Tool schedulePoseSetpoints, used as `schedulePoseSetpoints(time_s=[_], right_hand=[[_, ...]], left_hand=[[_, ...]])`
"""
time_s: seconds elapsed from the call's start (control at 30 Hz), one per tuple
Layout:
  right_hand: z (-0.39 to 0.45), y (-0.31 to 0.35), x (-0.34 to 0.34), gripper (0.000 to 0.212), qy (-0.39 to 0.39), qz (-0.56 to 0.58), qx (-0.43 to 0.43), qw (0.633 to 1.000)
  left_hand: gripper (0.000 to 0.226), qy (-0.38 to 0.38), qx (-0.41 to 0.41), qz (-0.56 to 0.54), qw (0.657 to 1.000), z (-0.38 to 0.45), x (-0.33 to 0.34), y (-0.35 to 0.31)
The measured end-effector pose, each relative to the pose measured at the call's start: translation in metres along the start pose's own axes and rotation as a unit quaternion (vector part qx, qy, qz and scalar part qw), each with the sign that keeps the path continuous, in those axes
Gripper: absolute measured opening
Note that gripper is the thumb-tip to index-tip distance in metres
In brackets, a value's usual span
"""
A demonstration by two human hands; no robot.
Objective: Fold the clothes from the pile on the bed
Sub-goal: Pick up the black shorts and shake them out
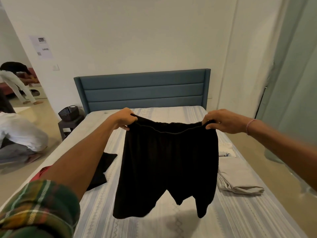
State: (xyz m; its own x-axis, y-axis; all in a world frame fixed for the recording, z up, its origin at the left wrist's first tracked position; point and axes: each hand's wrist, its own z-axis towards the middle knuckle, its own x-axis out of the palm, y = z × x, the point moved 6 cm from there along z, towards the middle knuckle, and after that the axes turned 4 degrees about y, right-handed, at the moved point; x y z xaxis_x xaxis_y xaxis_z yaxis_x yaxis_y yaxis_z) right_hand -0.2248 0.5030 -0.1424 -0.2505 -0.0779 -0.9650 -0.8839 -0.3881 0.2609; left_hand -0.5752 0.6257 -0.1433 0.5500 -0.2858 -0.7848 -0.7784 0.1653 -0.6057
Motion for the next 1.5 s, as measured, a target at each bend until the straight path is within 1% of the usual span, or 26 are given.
schedulePoseSetpoints(time_s=[0.07,0.2,0.27,0.33,0.43,0.57,0.63,0.67,0.73,0.77,0.8,0.87,0.93,1.0,1.07,1.1,1.17,1.2,1.23,1.27,1.37,1.43,1.5], right_hand=[[-0.001,-0.007,-0.001,0.018,0.008,-0.015,0.006,1.0],[-0.006,-0.018,-0.005,0.019,0.007,-0.045,0.019,0.999],[-0.009,-0.022,-0.007,0.014,0.0,-0.063,0.019,0.998],[-0.012,-0.027,-0.012,0.009,-0.013,-0.062,0.029,0.998],[-0.015,-0.035,-0.019,0.015,-0.035,-0.025,0.055,0.998],[-0.018,-0.041,-0.024,0.019,-0.054,0.003,0.071,0.996],[-0.019,-0.043,-0.026,0.023,-0.064,0.004,0.07,0.995],[-0.019,-0.043,-0.028,0.024,-0.069,0.002,0.065,0.995],[-0.021,-0.043,-0.03,0.024,-0.068,0.005,0.05,0.996],[-0.022,-0.043,-0.03,0.021,-0.06,0.01,0.043,0.997],[-0.023,-0.043,-0.031,0.016,-0.053,0.016,0.039,0.998],[-0.026,-0.043,-0.032,0.01,-0.038,0.02,0.036,0.998],[-0.028,-0.043,-0.034,0.014,-0.037,0.013,0.035,0.999],[-0.028,-0.044,-0.035,0.019,-0.043,0.005,0.041,0.998],[-0.027,-0.049,-0.034,0.017,-0.051,0.014,0.052,0.997],[-0.027,-0.05,-0.034,0.015,-0.051,0.024,0.055,0.997],[-0.027,-0.049,-0.034,0.02,-0.041,0.061,0.056,0.996],[-0.028,-0.049,-0.034,0.026,-0.033,0.077,0.057,0.995],[-0.027,-0.049,-0.034,0.032,-0.024,0.08,0.06,0.995],[-0.026,-0.048,-0.034,0.038,-0.019,0.075,0.061,0.995],[-0.022,-0.038,-0.034,0.043,-0.017,0.057,0.049,0.997],[-0.019,-0.03,-0.031,0.046,-0.006,0.048,0.03,0.998],[-0.017,-0.023,-0.023,0.046,0.032,0.041,0.025,0.998]], left_hand=[[0.019,0.007,0.014,0.027,1.0,-0.001,-0.001,-0.002],[0.024,0.01,0.067,0.118,0.991,-0.003,-0.008,-0.013],[0.031,0.029,0.098,0.093,0.99,-0.007,-0.011,-0.02],[0.036,0.058,0.129,0.031,0.989,-0.012,-0.011,-0.026],[0.032,0.113,0.151,-0.029,0.982,-0.019,-0.005,-0.03],[0.023,0.128,0.144,-0.044,0.98,-0.021,0.009,-0.034],[0.012,0.128,0.143,0.005,0.981,-0.022,0.017,-0.038],[0.022,0.118,0.148,0.058,0.98,-0.021,0.02,-0.038],[0.05,0.093,0.174,0.15,0.969,-0.018,0.024,-0.039],[0.057,0.075,0.193,0.176,0.962,-0.017,0.025,-0.04],[0.057,0.059,0.207,0.196,0.957,-0.015,0.026,-0.04],[0.047,0.012,0.226,0.237,0.945,-0.01,0.024,-0.04],[0.035,-0.045,0.236,0.28,0.929,-0.013,0.019,-0.045],[0.034,-0.093,0.243,0.337,0.905,-0.018,0.015,-0.054],[0.04,-0.134,0.243,0.405,0.871,-0.023,0.012,-0.061],[0.048,-0.151,0.249,0.43,0.855,-0.025,0.011,-0.064],[0.072,-0.168,0.263,0.438,0.843,-0.025,0.009,-0.065],[0.08,-0.166,0.269,0.427,0.847,-0.024,0.009,-0.064],[0.082,-0.158,0.272,0.41,0.856,-0.022,0.009,-0.063],[0.076,-0.146,0.272,0.391,0.867,-0.021,0.009,-0.062],[0.042,-0.114,0.284,0.338,0.89,-0.017,0.013,-0.066],[0.034,-0.098,0.281,0.303,0.905,-0.015,0.012,-0.067],[0.031,-0.082,0.271,0.279,0.918,-0.012,0.012,-0.068]])
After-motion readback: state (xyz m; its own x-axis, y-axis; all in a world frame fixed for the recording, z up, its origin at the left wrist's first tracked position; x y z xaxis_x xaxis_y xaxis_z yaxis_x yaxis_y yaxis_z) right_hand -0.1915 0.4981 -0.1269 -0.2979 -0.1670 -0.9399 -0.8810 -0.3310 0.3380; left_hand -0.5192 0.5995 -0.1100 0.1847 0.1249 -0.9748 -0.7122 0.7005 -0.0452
